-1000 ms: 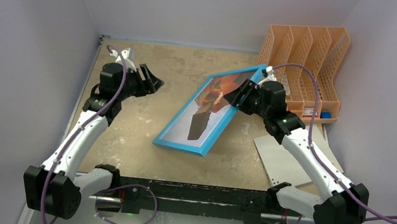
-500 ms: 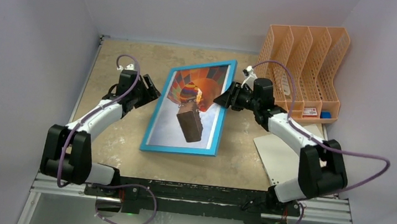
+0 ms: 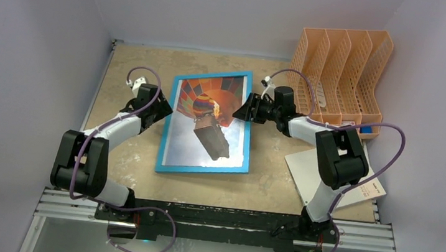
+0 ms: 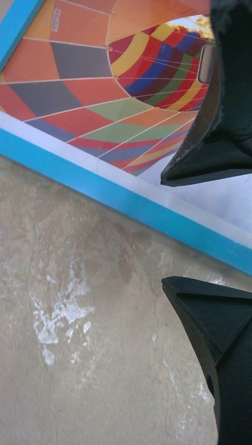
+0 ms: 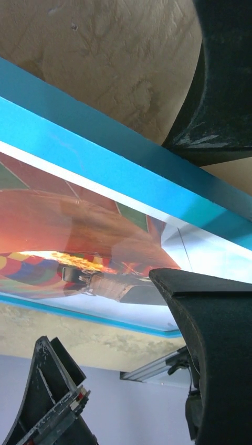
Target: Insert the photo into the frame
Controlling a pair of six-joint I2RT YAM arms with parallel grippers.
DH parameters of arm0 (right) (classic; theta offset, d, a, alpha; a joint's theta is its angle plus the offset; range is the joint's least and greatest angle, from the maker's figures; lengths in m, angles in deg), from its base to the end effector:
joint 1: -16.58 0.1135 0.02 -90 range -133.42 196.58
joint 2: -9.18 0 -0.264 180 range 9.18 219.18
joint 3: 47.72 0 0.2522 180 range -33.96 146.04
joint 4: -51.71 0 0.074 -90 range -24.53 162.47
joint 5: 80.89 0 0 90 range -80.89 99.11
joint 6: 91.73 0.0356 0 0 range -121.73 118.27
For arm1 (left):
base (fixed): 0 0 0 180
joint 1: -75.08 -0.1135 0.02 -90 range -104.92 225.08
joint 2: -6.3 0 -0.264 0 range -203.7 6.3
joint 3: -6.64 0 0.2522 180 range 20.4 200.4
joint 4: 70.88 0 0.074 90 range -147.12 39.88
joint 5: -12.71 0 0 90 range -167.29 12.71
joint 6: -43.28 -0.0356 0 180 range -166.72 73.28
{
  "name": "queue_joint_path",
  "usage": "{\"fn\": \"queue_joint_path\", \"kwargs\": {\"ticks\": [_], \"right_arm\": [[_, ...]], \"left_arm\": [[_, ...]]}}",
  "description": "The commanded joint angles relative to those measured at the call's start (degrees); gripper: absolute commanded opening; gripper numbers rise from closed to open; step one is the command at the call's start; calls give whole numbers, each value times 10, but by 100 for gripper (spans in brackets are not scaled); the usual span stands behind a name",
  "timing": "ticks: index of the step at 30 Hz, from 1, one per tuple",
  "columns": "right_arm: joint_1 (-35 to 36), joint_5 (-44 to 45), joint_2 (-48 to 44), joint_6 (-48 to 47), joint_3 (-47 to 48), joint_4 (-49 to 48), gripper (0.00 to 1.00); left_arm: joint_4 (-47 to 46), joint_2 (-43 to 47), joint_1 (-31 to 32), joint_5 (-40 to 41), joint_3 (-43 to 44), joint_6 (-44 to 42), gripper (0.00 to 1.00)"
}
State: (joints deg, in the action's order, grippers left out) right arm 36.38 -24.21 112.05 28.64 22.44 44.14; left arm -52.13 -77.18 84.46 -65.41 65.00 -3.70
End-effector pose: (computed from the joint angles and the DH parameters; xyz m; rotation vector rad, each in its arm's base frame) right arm 0.3555 0.1488 0.1905 -0.2024 2.1094 1.1250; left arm 0.2941 -0.0411 0.1933 -0.7711 2.1948 -0.2200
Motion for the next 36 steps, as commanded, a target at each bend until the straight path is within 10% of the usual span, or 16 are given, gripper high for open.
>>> {"fn": "queue_joint_path", "kwargs": {"ticks": [1,21,36], "right_arm": [[0,19,-8,-33,36,-42,71],[1,275,-39,17,14,82,76],[12,448,-465,18,-25,270,75]], "left_arm": [[-30,21,-5,55,-22,23,67],[-64,84,-8,-9,-97,34,67],[199,308,-8,-58,100,-84,69]]}}
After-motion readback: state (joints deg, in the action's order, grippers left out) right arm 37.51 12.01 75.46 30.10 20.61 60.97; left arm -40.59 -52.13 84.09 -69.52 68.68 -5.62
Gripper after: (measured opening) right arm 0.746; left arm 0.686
